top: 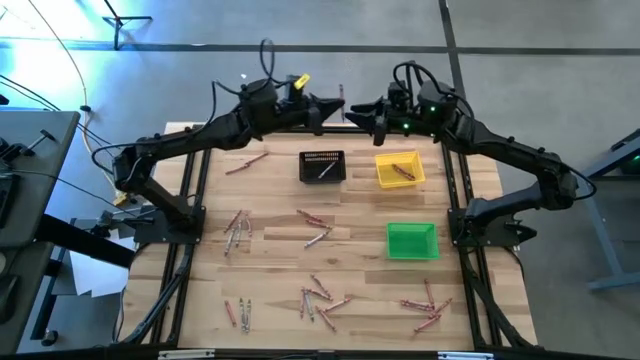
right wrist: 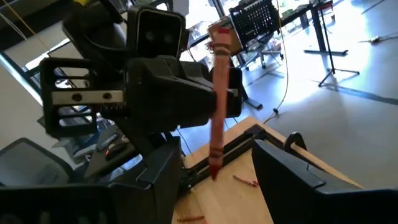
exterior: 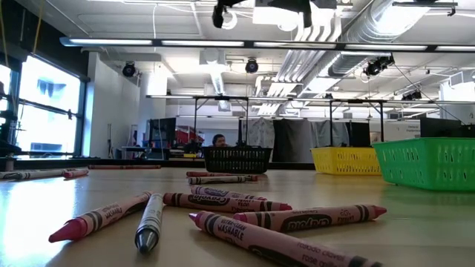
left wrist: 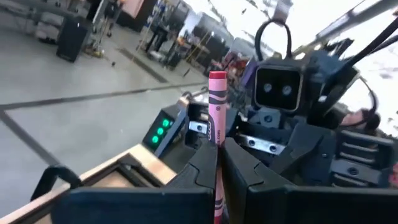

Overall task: Sort crayons
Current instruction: Put the red crayon into the yellow basket

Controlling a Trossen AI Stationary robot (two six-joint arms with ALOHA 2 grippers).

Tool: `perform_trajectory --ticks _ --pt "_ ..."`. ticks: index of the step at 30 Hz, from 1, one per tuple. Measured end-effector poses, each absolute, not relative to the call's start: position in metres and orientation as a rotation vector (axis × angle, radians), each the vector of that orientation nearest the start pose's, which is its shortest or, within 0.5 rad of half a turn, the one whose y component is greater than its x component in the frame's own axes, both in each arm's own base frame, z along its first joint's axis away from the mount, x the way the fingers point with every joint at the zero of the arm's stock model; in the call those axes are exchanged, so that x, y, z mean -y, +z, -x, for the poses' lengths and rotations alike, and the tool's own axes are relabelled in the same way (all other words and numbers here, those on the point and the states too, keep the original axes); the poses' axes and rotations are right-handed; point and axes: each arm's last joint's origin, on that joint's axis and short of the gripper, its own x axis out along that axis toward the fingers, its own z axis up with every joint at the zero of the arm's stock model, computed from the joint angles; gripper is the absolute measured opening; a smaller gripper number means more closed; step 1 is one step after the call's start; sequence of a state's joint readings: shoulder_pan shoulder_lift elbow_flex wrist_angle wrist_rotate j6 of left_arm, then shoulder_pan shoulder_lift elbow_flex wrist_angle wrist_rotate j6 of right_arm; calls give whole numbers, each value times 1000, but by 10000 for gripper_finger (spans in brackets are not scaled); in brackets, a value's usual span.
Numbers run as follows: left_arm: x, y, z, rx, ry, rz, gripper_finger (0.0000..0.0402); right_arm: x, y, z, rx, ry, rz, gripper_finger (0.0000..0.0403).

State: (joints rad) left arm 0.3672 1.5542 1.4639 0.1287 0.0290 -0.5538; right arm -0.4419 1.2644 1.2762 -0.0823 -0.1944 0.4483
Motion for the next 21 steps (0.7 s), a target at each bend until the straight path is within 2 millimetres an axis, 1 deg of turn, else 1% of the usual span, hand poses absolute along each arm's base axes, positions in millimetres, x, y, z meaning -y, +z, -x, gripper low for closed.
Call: perform_trajectory --ticks 6,13,18,21 --pt "-127 415 -348 117 295 526 0 115 408 -256 -43 -266 -476 185" --pt "-129 409 -354 98 295 541 0 115 407 -256 -51 -268 -470 182" --pt "-130 401 -361 80 287 569 0 115 406 -256 -63 -270 -466 153" --pt "-130 401 -362 79 279 571 0 115 406 -256 -66 -269 -467 128"
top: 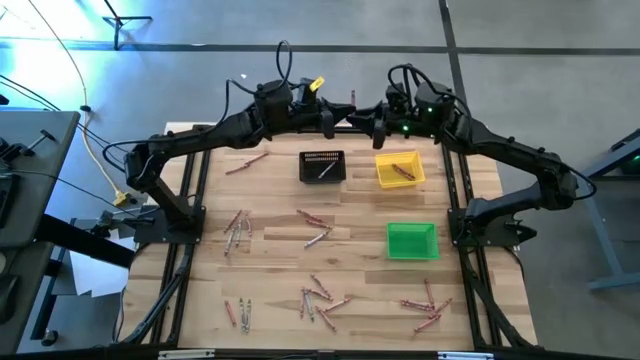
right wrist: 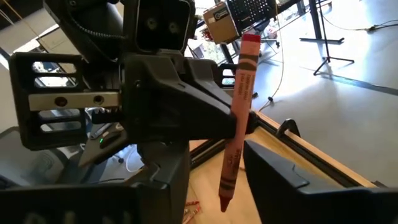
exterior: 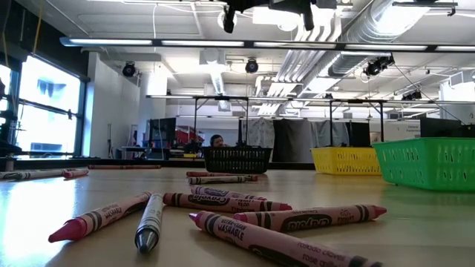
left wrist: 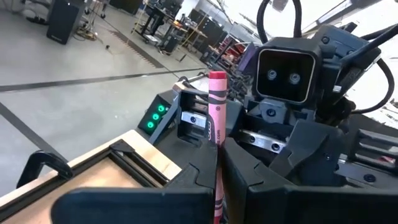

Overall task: Sort crayons
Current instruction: Put the red crayon into the yellow basket

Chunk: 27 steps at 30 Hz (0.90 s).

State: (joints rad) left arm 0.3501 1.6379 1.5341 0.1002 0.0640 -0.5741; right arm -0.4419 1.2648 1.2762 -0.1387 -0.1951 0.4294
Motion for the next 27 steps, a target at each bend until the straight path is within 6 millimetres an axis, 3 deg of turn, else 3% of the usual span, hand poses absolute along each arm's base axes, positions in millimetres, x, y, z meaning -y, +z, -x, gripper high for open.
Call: perform_trajectory --ticks 11,19,27 --pt "-130 401 -362 80 269 559 0 115 405 -255 -75 -277 -478 15" --pt "-128 400 -362 46 244 484 39 119 405 -252 -77 -287 -496 10" --pt "-131 398 -361 22 241 438 96 133 406 -219 -138 -416 -506 10"
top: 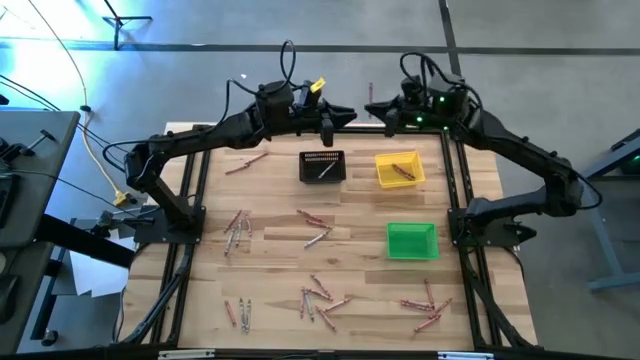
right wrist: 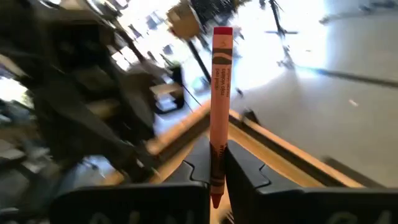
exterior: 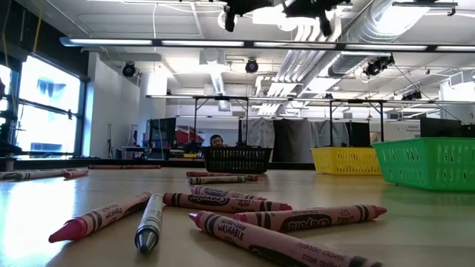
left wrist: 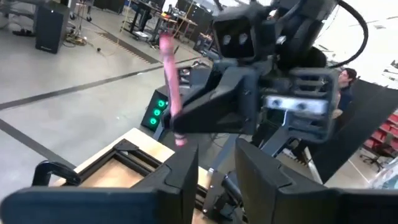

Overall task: Sort crayons
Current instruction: Put the red crayon into the yellow basket

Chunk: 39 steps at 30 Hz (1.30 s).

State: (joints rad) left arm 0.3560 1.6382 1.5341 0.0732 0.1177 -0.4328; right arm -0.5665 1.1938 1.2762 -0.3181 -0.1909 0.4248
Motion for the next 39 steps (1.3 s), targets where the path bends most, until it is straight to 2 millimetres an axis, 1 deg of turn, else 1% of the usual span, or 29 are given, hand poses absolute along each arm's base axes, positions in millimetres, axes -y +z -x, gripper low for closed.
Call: perform_trajectory --ticks 3,6,9,13,16,22,30,32,34,39 --pt "-134 396 -360 -6 237 451 106 133 398 -202 -261 -471 -522 10" --pt "-135 393 -358 -39 211 492 107 129 382 -188 -468 -536 -549 10" --pt "-136 390 -357 -74 192 534 101 124 365 -176 -688 -621 -537 10" --pt "-136 387 -357 -105 184 571 92 119 346 -169 -872 -671 -482 10" --pt "-132 387 -358 -116 163 595 87 119 331 -170 -916 -667 -473 10" --pt "-123 387 -361 -122 140 621 81 122 279 -166 -1052 -644 -455 10" --pt "-109 384 -365 -147 143 691 81 131 226 -157 -1054 -660 -443 26" --pt "-103 380 -366 -191 146 724 81 132 216 -154 -1055 -669 -448 28" --pt "-98 374 -365 -260 157 756 81 134 211 -152 -1052 -678 -451 29" --pt "-82 356 -351 -531 218 831 80 136 210 -152 -1024 -689 -446 36"
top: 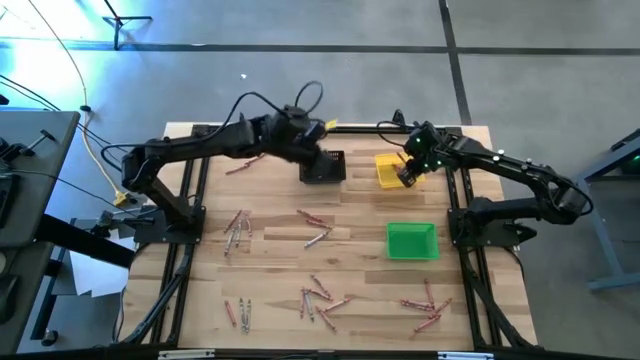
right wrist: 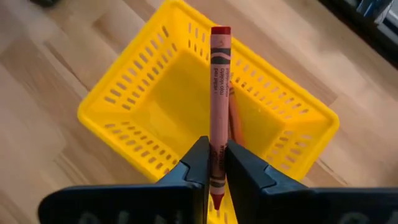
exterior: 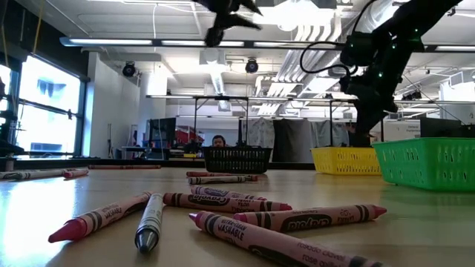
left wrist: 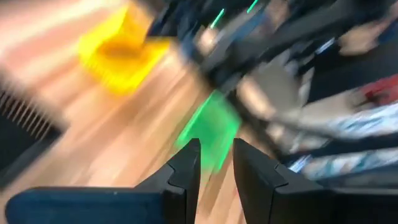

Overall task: Sort crayons
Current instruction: Put the red crayon into the yellow basket, then put the gray crayon into the black basket

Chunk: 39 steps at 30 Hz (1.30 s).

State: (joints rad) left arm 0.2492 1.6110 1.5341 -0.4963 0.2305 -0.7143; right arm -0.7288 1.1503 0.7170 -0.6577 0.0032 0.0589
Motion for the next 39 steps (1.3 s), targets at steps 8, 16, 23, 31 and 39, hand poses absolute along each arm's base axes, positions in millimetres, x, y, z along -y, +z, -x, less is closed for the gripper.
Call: perform_trajectory --ticks 8,16,23,31,39 --pt "-61 329 -312 -1002 482 812 80 139 213 -156 -972 -699 -438 77" --pt "-28 307 -297 -1256 502 626 80 135 215 -162 -846 -608 -730 113" --pt "-9 267 -292 -1367 404 488 80 116 223 -184 -744 -373 -890 114" --pt "-5 227 -313 -1155 198 326 80 70 249 -207 -594 -237 -940 114" --pt "-2 191 -341 -1096 158 279 80 15 283 -199 -403 -222 -985 114"
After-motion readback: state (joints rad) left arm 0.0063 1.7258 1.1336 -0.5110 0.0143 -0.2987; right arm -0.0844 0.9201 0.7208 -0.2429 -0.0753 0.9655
